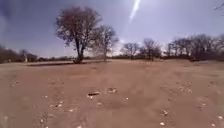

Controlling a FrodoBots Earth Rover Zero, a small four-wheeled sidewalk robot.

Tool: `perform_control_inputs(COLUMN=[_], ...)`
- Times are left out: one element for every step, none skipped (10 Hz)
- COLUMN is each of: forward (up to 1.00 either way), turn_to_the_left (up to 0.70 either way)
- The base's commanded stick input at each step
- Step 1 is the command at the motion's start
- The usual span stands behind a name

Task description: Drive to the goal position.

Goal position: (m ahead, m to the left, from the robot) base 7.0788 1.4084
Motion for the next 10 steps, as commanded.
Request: perform_control_inputs(forward=[1.00,1.00,1.00,1.00,1.00,1.00,1.00,1.00,1.00,1.00], turn_to_the_left=[0.00,0.00,0.00,0.00,0.00,0.00,0.00,0.00,0.00,0.00])
